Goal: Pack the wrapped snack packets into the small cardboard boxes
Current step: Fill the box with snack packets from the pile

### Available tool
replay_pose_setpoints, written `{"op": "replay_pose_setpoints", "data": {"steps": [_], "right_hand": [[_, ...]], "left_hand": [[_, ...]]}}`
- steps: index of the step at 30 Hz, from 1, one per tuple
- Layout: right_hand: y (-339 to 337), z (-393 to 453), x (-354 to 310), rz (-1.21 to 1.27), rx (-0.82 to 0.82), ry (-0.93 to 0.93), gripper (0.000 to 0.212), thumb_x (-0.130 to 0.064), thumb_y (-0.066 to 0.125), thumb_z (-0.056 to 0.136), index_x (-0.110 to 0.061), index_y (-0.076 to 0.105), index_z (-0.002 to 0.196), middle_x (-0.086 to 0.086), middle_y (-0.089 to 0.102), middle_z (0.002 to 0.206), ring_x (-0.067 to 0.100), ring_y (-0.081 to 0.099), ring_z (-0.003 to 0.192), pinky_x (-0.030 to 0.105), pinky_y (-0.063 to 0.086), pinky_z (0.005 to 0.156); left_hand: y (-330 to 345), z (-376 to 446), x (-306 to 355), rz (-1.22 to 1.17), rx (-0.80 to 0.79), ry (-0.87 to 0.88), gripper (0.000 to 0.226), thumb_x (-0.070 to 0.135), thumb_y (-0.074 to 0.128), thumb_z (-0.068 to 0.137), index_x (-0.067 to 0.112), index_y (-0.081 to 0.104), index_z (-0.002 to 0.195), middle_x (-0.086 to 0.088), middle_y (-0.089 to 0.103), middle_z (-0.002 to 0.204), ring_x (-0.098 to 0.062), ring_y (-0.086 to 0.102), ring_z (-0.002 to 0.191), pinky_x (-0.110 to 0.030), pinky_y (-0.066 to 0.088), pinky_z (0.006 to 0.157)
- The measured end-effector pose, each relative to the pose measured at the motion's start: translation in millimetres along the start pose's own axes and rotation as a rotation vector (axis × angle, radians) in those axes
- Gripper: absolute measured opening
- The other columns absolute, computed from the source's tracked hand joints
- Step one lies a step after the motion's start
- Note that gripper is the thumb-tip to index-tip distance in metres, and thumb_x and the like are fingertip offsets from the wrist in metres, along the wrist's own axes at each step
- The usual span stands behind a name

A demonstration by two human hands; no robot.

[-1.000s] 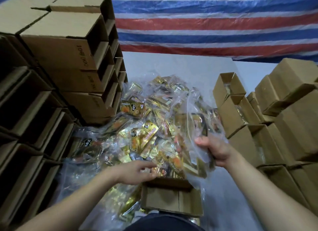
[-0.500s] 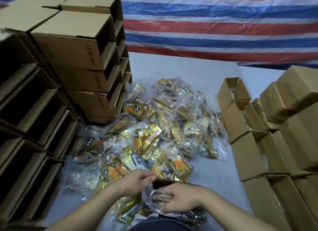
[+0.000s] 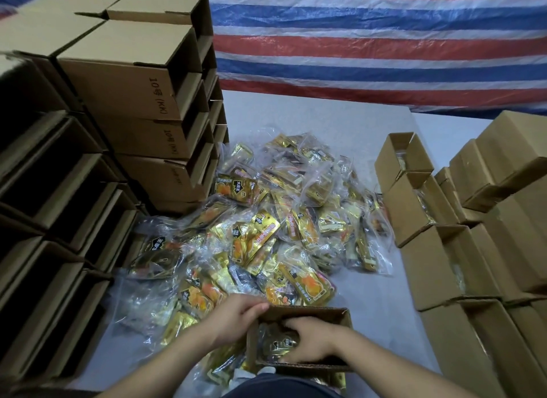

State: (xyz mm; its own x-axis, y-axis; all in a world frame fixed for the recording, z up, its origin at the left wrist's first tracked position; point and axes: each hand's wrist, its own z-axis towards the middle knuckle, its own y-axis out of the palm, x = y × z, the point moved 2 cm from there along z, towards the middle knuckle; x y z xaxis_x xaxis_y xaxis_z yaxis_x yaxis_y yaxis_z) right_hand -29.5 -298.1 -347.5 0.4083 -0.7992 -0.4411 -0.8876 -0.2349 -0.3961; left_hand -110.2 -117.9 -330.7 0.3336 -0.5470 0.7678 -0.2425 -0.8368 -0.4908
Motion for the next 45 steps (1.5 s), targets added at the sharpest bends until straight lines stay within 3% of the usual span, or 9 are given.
{"op": "replay_pose_setpoints", "data": {"steps": [5,8,13,18,26,29,33,37,45], "right_hand": [[-8,-13,0,-0.047,-0.022,0.037,0.042,-0.058,0.045,0.096,-0.024,0.068,0.099,0.002,0.068,0.106,0.02,0.063,0.097,0.033,0.047,0.082],[11,1,3,-0.088,-0.246,0.153,0.064,-0.06,0.03,0.1,-0.016,0.05,0.143,0.01,0.044,0.151,0.027,0.044,0.136,0.039,0.034,0.112],[13,0,-1,0.041,-0.276,0.202,0.075,-0.068,0.025,0.098,-0.017,0.042,0.15,0.008,0.034,0.159,0.026,0.034,0.145,0.041,0.026,0.119],[-11,-8,11,0.197,-0.086,0.192,0.045,-0.059,0.037,0.098,-0.021,0.061,0.093,0.001,0.068,0.091,0.013,0.06,0.064,0.026,0.048,0.062],[0,-1,1,-0.015,-0.115,0.252,0.064,-0.055,0.04,0.098,-0.011,0.046,0.144,0.012,0.047,0.146,0.026,0.05,0.129,0.033,0.038,0.102],[-8,-19,-1,0.029,-0.056,0.185,0.067,-0.064,0.035,0.097,-0.013,0.054,0.137,0.011,0.053,0.142,0.025,0.051,0.129,0.034,0.038,0.105],[-36,-54,-3,0.165,0.057,0.045,0.047,-0.067,0.042,0.09,-0.025,0.064,0.087,-0.003,0.063,0.084,0.013,0.061,0.077,0.031,0.046,0.07],[-93,-72,0,0.475,0.524,-0.037,0.037,-0.044,0.047,0.099,-0.014,0.066,0.088,0.0,0.064,0.077,0.014,0.06,0.069,0.033,0.05,0.07],[-157,-55,6,0.622,0.79,0.007,0.019,-0.039,0.049,0.099,-0.027,0.061,0.108,-0.01,0.065,0.094,0.008,0.061,0.082,0.025,0.044,0.064]], "left_hand": [[3,-1,4,0.01,-0.005,0.007,0.025,0.038,0.045,0.103,0.031,0.069,0.106,0.019,0.063,0.074,0.009,0.056,0.069,-0.013,0.037,0.066],[2,1,3,0.034,-0.014,0.014,0.026,0.039,0.046,0.103,0.029,0.07,0.107,0.007,0.07,0.09,0.002,0.058,0.074,-0.018,0.043,0.074],[2,2,1,0.049,-0.016,0.009,0.029,0.038,0.045,0.103,0.027,0.069,0.115,0.017,0.063,0.08,0.009,0.057,0.073,-0.012,0.043,0.071],[-2,6,5,0.061,-0.042,0.033,0.026,0.036,0.045,0.104,0.038,0.06,0.083,0.018,0.058,0.075,0.007,0.051,0.069,-0.02,0.041,0.072],[-1,8,5,0.062,-0.047,0.04,0.026,0.036,0.044,0.104,0.03,0.069,0.105,0.018,0.065,0.089,0.004,0.059,0.084,-0.019,0.046,0.081],[-4,7,3,0.027,-0.07,0.025,0.026,0.037,0.045,0.103,0.03,0.069,0.113,0.017,0.068,0.096,0.003,0.06,0.089,-0.02,0.047,0.086],[-14,11,8,-0.006,-0.089,-0.034,0.027,0.047,0.049,0.099,0.035,0.067,0.114,0.02,0.067,0.09,0.011,0.059,0.077,-0.009,0.045,0.073],[-56,51,14,-0.058,0.236,-0.131,0.027,0.039,0.048,0.101,0.023,0.063,0.086,0.005,0.064,0.073,-0.003,0.052,0.055,-0.024,0.054,0.06],[-93,139,-9,0.118,0.296,-0.628,0.103,0.057,0.07,0.082,0.012,0.012,0.154,-0.015,0.049,0.144,-0.035,0.055,0.124,-0.045,0.049,0.096]]}}
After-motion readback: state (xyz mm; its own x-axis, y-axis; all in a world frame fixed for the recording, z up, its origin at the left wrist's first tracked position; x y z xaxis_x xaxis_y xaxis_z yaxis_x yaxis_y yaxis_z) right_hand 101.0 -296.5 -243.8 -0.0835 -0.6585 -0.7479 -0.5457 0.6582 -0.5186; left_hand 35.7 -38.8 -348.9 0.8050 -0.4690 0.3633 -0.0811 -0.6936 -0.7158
